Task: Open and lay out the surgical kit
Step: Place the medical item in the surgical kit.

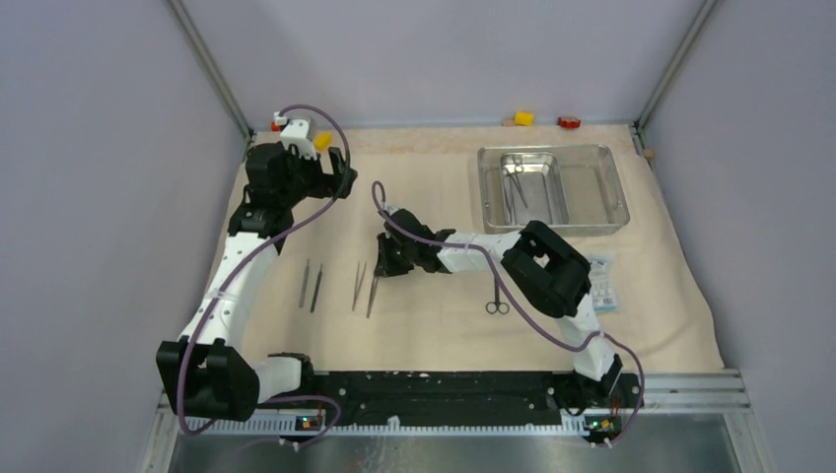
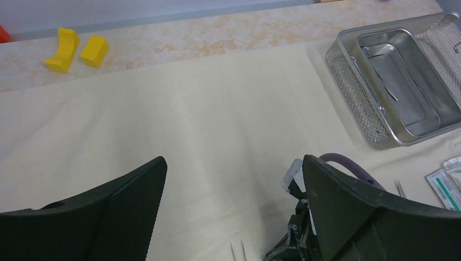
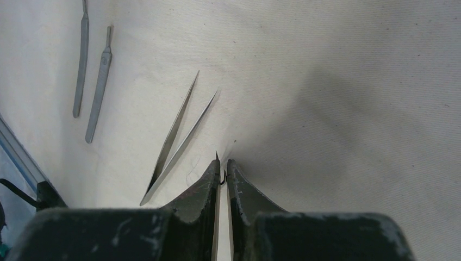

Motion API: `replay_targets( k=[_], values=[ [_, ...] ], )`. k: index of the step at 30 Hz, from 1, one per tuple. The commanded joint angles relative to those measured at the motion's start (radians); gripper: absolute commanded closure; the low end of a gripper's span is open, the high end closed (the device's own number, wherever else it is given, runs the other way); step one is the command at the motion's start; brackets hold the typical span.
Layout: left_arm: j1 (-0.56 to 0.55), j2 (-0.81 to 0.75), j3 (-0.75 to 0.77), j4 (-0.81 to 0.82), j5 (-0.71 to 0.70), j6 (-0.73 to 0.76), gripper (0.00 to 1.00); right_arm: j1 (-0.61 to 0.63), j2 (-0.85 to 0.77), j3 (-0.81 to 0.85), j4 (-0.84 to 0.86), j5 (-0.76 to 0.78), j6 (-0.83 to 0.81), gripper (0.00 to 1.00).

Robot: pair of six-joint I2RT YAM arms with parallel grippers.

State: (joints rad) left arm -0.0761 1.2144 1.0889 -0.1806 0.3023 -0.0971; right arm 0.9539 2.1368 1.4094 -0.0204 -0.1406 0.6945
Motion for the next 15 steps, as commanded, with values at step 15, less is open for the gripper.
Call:
replay_targets(
  k=[15],
  values=[
    [0.006, -0.035, -0.014, 0.049, 0.03, 0.013, 0.01, 0.013, -0.057, -0.019, 0.075, -0.026, -0.145, 0.9]
  ],
)
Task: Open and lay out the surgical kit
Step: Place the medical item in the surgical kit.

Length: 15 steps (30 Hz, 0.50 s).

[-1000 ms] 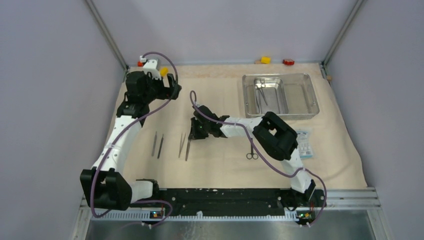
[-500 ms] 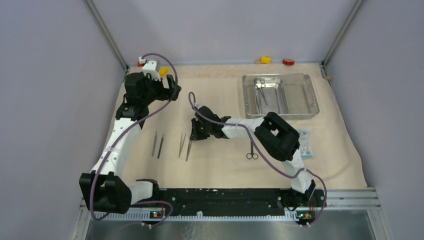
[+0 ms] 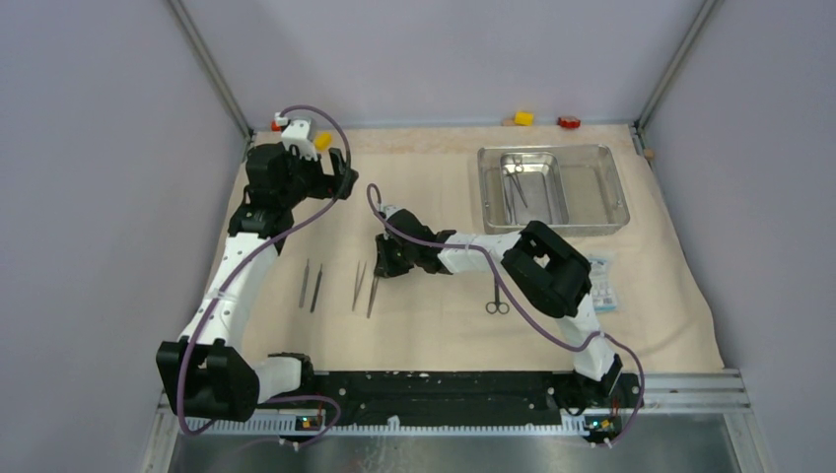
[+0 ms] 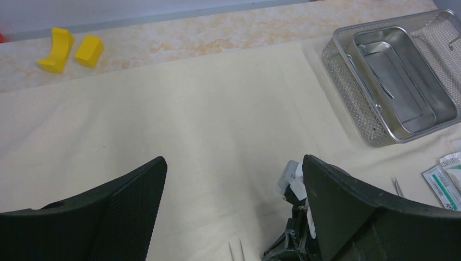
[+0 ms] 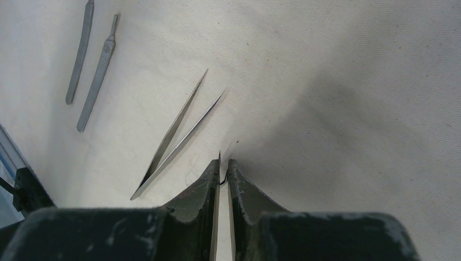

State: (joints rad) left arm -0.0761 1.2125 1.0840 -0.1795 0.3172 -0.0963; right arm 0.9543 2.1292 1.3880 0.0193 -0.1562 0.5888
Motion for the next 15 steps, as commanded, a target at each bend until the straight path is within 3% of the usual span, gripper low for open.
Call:
replay_targets(
  k=[1, 15],
  values=[
    [0.006, -0.034, -0.009, 0.049, 0.014, 0.011, 0.01, 0.012, -0.05, 0.001, 0.036, -0.011, -0.048, 0.9],
    [0.006, -0.032, -0.016, 0.052, 0.016, 0.011, 0.01, -0.013, -0.083, -0.069, 0.116, -0.06, -0.101, 0.9]
  ],
)
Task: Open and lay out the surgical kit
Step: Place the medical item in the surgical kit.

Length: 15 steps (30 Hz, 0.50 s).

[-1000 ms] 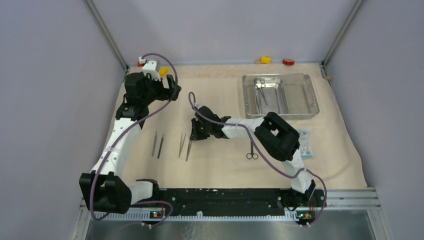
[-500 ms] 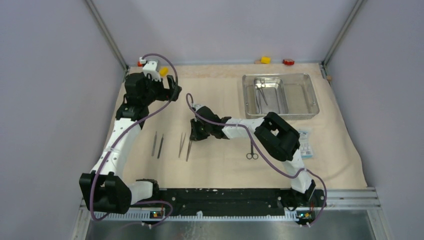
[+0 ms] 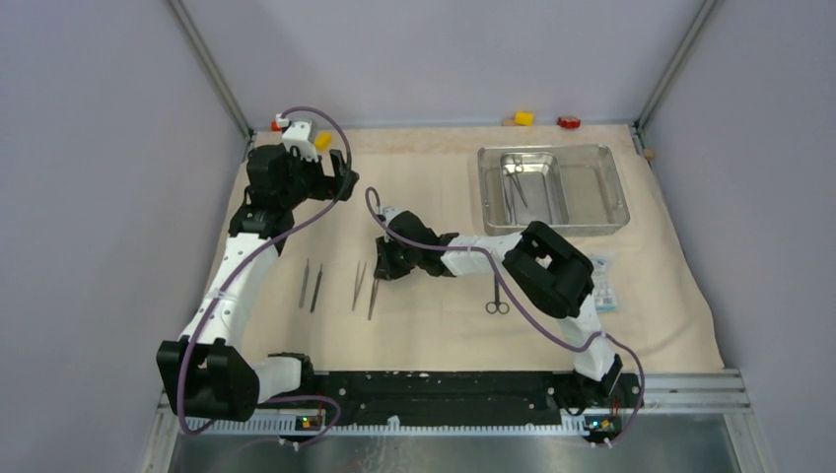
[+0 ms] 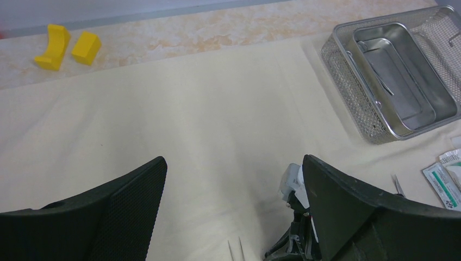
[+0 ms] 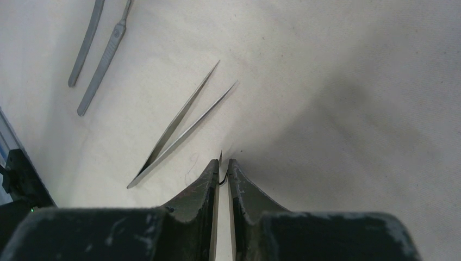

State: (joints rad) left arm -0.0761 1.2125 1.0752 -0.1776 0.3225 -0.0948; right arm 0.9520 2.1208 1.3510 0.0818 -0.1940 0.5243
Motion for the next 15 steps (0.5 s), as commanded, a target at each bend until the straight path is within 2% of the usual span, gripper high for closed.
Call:
replay_targets(
  k=[1, 15],
  values=[
    [0.006, -0.031, -0.008, 0.05, 0.01, 0.01, 0.01, -0.014, -0.08, -0.047, 0.067, -0.028, -0.037, 0.9],
    [0.006, -0.024, -0.017, 0.062, 0.015, 0.009, 0.01, -0.064, -0.091, -0.131, 0.178, -0.112, -0.099, 0.88]
  ],
)
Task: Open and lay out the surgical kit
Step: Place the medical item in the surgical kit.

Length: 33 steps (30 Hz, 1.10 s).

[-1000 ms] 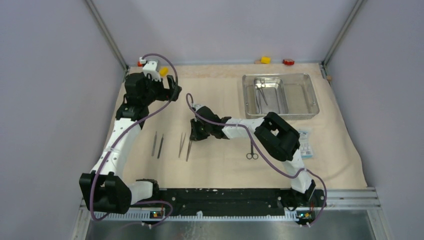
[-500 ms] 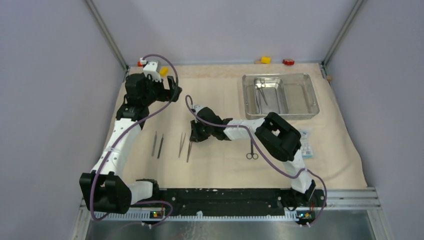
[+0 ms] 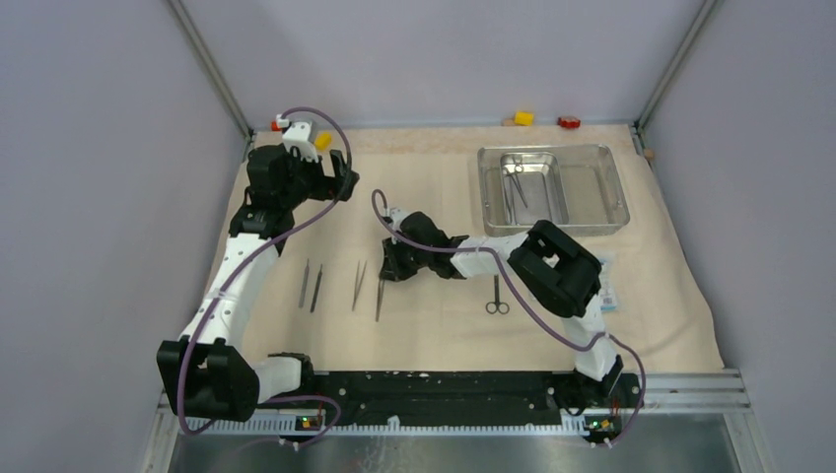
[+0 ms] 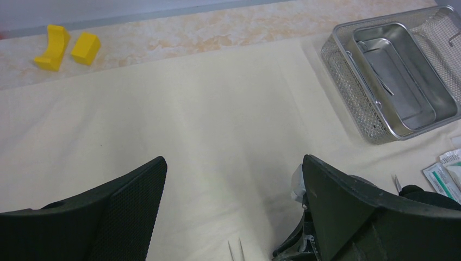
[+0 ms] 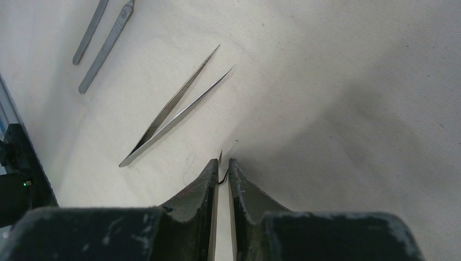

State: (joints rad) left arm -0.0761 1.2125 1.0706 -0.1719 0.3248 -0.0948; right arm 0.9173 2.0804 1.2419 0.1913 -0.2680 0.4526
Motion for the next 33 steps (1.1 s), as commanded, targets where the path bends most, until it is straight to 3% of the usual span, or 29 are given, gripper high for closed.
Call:
replay_targets(
  k=[1, 22, 29, 33],
  values=[
    [0.005, -0.025, -0.014, 0.058, 0.011, 0.009, 0.01, -0.033, -0.051, -0.03, 0.079, -0.044, -0.026, 0.88],
    [0.006, -0.017, -0.021, 0.06, 0.016, 0.022, 0.01, -0.085, -0.095, -0.101, 0.174, -0.125, -0.1, 0.75],
    [0.003, 0.022, -0.043, -0.027, 0.181, 0.153, 0.01, -0.101, -0.299, -0.198, 0.123, -0.095, -0.248, 0.75],
    [-0.014, 0.033, -0.093, -0.082, 0.296, 0.243, 0.07, -0.135, -0.47, -0.291, 0.073, -0.045, -0.378, 0.75]
  ],
)
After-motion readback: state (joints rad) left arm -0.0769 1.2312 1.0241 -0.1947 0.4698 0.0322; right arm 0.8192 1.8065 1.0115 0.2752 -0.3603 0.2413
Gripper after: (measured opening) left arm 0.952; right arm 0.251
